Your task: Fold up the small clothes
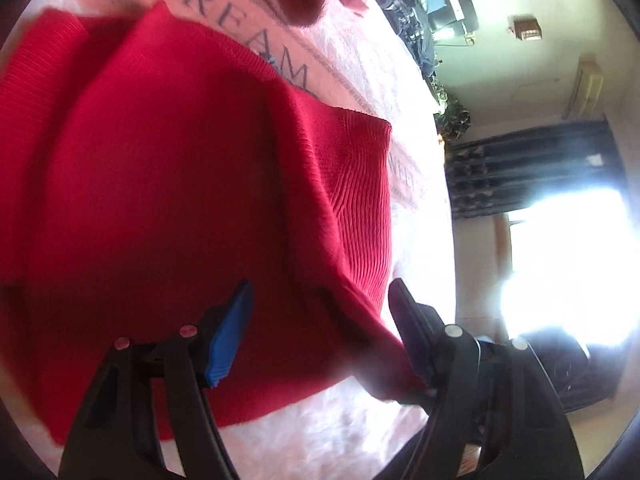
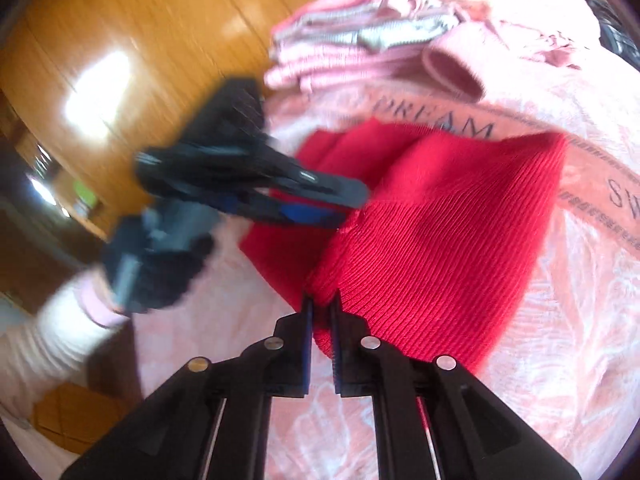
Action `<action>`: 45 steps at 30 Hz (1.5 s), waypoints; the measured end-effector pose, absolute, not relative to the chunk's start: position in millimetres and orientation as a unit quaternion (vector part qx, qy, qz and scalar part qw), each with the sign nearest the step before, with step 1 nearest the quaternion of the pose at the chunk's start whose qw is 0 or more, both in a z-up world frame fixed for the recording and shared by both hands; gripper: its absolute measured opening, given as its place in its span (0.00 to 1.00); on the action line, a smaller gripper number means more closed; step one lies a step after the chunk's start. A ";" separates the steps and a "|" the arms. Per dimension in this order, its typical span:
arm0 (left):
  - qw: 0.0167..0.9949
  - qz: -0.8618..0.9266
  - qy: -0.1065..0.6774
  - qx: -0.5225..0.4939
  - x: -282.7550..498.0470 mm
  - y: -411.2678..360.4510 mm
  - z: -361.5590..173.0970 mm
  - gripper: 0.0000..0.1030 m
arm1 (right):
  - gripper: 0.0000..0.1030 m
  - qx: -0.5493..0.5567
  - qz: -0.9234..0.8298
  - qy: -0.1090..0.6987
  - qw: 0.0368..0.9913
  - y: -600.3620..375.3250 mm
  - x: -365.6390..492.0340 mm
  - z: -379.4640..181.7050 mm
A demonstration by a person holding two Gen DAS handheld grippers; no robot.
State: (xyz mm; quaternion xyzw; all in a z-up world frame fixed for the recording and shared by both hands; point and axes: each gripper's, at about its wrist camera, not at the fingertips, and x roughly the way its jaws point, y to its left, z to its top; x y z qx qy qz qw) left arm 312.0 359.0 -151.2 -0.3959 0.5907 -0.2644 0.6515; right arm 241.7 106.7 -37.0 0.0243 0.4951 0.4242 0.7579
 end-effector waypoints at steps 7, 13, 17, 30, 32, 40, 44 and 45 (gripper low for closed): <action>0.603 -0.278 0.578 -0.475 362.7 334.0 -174.0 0.67 | 0.07 0.053 0.431 0.471 0.768 79.9 241.7 -15.0; 0.609 -0.271 0.591 -0.455 395.3 311.1 -183.0 0.12 | 0.07 0.073 0.437 0.466 0.766 74.6 241.0 -18.7; 0.649 -0.278 0.576 -0.413 394.0 309.9 -165.9 0.10 | 0.07 0.078 0.443 0.468 0.761 78.7 237.2 -23.0; 0.721 -0.267 0.525 -0.365 389.5 375.3 -91.4 0.10 | 0.07 0.082 0.499 0.464 0.728 175.3 238.3 -27.4; 0.727 -0.258 0.527 -0.356 390.5 388.6 -89.5 0.10 | 0.07 0.077 0.505 0.466 0.723 193.1 239.8 -31.0; 0.736 -0.228 0.533 -0.350 390.1 448.6 -114.7 0.10 | 0.07 0.059 0.516 0.494 0.697 255.7 250.6 -65.6; 0.736 -0.218 0.534 -0.354 377.7 470.1 -140.1 0.10 | 0.07 0.041 0.515 0.514 0.685 273.7 250.5 -88.1; 0.735 -0.217 0.534 -0.358 371.1 480.6 -147.1 0.10 | 0.07 0.036 0.514 0.521 0.681 277.5 248.1 -95.8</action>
